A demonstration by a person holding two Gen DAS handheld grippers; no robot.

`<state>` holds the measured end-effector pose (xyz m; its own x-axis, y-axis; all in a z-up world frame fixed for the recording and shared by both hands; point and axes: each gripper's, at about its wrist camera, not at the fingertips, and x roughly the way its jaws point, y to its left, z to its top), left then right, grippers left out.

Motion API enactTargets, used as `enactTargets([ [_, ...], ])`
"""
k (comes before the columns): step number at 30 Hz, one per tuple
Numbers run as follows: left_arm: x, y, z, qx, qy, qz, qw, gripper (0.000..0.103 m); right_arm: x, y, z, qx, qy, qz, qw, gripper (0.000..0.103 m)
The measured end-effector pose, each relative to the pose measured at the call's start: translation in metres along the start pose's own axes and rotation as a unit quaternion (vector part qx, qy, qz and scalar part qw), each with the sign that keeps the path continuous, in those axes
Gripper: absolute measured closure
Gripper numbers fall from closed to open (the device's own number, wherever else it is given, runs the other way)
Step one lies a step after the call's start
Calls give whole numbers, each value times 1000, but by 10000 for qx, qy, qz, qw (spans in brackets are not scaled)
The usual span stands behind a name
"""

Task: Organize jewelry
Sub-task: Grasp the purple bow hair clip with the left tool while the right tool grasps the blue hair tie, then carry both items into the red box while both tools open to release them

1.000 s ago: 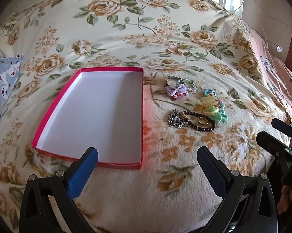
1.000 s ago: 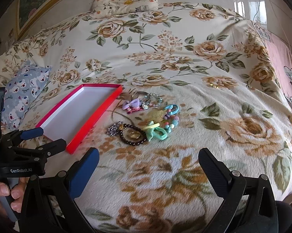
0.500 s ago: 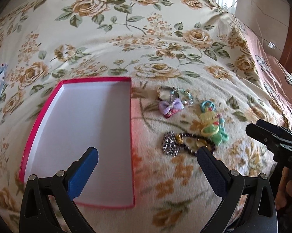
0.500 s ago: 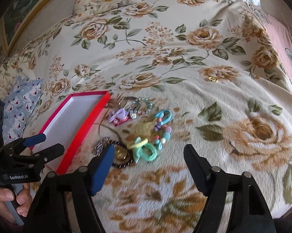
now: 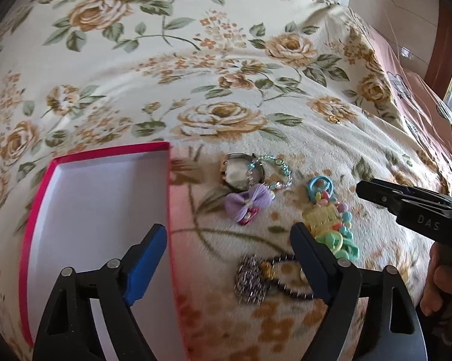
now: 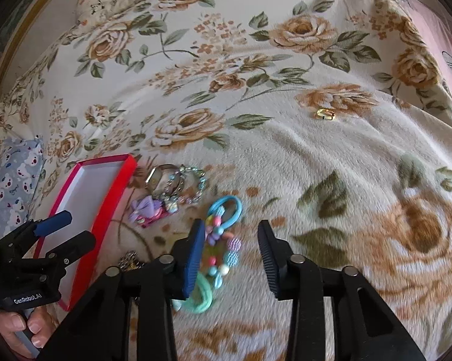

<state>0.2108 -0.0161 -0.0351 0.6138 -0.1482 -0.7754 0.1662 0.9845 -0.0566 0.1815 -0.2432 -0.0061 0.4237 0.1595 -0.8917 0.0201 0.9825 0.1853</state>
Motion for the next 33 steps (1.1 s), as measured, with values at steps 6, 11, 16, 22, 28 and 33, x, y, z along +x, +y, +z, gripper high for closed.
enactTargets([
  [6, 38, -2, 21, 66, 273, -126, 9995, 36, 24, -6, 10, 37, 201, -75, 9998, 79],
  [11, 69, -3, 33, 28, 494, -236, 9985, 51, 45, -6, 12, -14, 431, -146, 9990, 80],
  [16, 89, 1, 34, -86, 653, -438, 9969, 82, 61, -5, 10, -82, 613, -184, 9979, 87],
  [22, 86, 8, 33, -212, 535, -658, 9962, 96, 55, -2, 12, -129, 507, -123, 9986, 101],
  [28, 60, 19, 28, -378, 317, -840, 9952, 97, 26, -4, 21, -19, 102, 25, 9999, 101],
  [33, 37, 30, 20, -512, 199, -879, 9946, 97, 10, 11, 23, -65, -62, 241, 9997, 101],
])
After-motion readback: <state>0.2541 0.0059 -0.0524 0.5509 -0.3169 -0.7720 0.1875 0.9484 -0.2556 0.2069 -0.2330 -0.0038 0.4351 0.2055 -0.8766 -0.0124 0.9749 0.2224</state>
